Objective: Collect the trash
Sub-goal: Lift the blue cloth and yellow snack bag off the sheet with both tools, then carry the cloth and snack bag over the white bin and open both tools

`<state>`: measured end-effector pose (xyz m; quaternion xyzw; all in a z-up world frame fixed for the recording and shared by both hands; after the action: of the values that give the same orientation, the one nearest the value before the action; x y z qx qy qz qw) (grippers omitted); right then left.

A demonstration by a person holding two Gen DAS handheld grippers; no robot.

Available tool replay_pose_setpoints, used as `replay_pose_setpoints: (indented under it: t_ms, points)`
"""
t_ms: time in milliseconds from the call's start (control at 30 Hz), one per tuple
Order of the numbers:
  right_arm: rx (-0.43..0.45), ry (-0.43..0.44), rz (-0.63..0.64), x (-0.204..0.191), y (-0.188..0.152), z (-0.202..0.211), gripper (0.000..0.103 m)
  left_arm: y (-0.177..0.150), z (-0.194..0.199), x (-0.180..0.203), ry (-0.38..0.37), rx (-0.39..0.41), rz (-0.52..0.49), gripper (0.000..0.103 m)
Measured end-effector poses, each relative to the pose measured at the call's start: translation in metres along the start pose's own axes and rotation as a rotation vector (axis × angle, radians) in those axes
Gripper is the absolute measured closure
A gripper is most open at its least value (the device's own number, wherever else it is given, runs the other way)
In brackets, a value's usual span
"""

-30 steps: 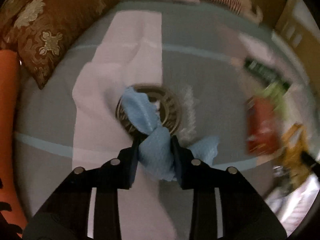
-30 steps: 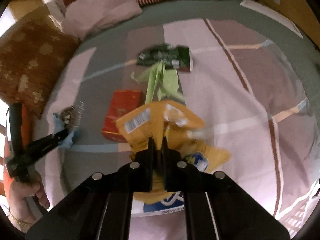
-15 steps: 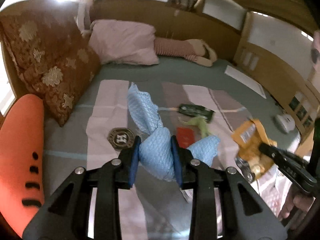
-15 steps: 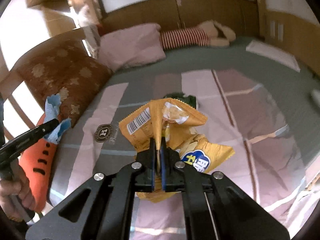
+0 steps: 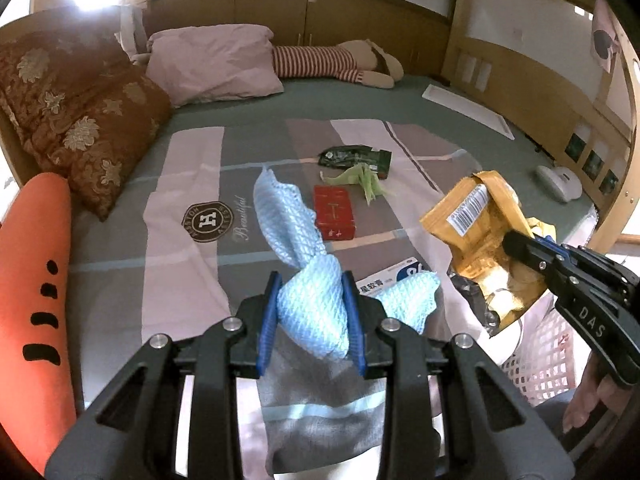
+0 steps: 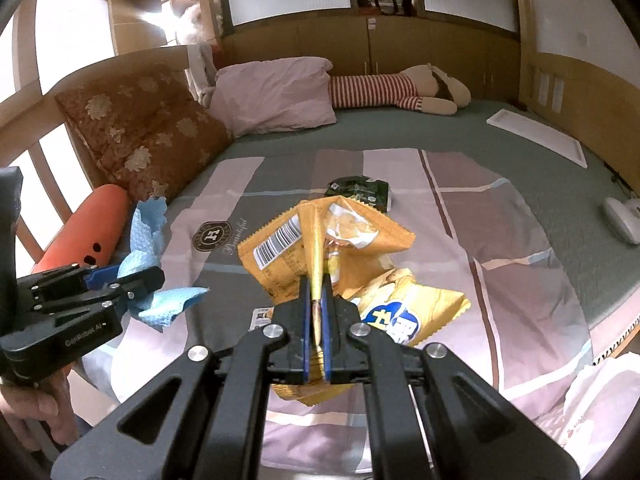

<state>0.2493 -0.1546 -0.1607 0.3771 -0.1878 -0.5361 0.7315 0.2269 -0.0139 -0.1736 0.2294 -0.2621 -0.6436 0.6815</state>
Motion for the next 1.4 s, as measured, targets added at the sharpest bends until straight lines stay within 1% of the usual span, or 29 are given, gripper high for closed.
replay_pose_setpoints:
  t_ms: [533, 700, 800, 900, 967, 1033, 1067, 1133, 1167, 1233, 1267, 1300, 1400]
  points:
    - [0.002, -0.007, -0.007, -0.001, 0.0, -0.001, 0.098, -0.001, -0.004, -0.005, 0.007, -0.014, 0.015, 0.072]
    - [0.006, -0.01, -0.019, 0.005, -0.001, 0.0, 0.098, -0.001, -0.004, -0.006, 0.01, -0.018, 0.017, 0.072]
    - [0.03, -0.014, -0.051, 0.016, 0.004, 0.009, 0.098, -0.001, -0.008, -0.006, 0.0, -0.024, 0.03, 0.072]
    - [0.086, -0.019, -0.112, 0.041, 0.008, 0.041, 0.098, 0.003, -0.006, 0.005, -0.022, -0.01, 0.022, 0.072]
    - [0.119, -0.045, -0.148, 0.067, 0.002, 0.07, 0.098, 0.006, -0.001, 0.026, -0.059, -0.006, -0.007, 0.072]
    - [0.139, -0.083, -0.187, 0.099, -0.011, 0.101, 0.098, 0.01, 0.008, 0.061, -0.113, 0.003, -0.06, 0.072]
    - [0.15, -0.118, -0.208, 0.119, -0.019, 0.119, 0.098, 0.011, 0.011, 0.081, -0.141, 0.003, -0.095, 0.072]
    - [0.157, -0.191, -0.253, 0.158, -0.04, 0.149, 0.098, 0.009, 0.017, 0.139, -0.227, -0.016, -0.189, 0.072]
    - [0.147, -0.233, -0.273, 0.179, -0.053, 0.162, 0.098, 0.006, 0.019, 0.166, -0.272, -0.036, -0.234, 0.072]
    - [0.127, -0.313, -0.329, 0.221, -0.084, 0.187, 0.098, -0.003, 0.026, 0.233, -0.387, -0.071, -0.325, 0.072]
    - [0.111, -0.338, -0.363, 0.239, -0.099, 0.195, 0.098, -0.008, 0.028, 0.26, -0.428, -0.084, -0.361, 0.072]
    - [0.099, -0.356, -0.392, 0.253, -0.111, 0.2, 0.098, -0.019, 0.03, 0.3, -0.488, -0.126, -0.424, 0.072]
    - [0.084, -0.428, -0.476, 0.294, -0.144, 0.221, 0.097, -0.048, 0.036, 0.375, -0.605, -0.217, -0.55, 0.072]
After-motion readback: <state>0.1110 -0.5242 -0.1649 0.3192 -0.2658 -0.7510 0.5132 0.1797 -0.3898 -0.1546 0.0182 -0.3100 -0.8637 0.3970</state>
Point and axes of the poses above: each gripper's, at about its wrist camera, not at the fingertips, and z roughly against the way its jaws point, x to its right, y to its top, the point moved 10 cm from there along -z, roughly the way its jaws point, and after that the axes turned 3 degrees about -x, right-handed, at the moved point
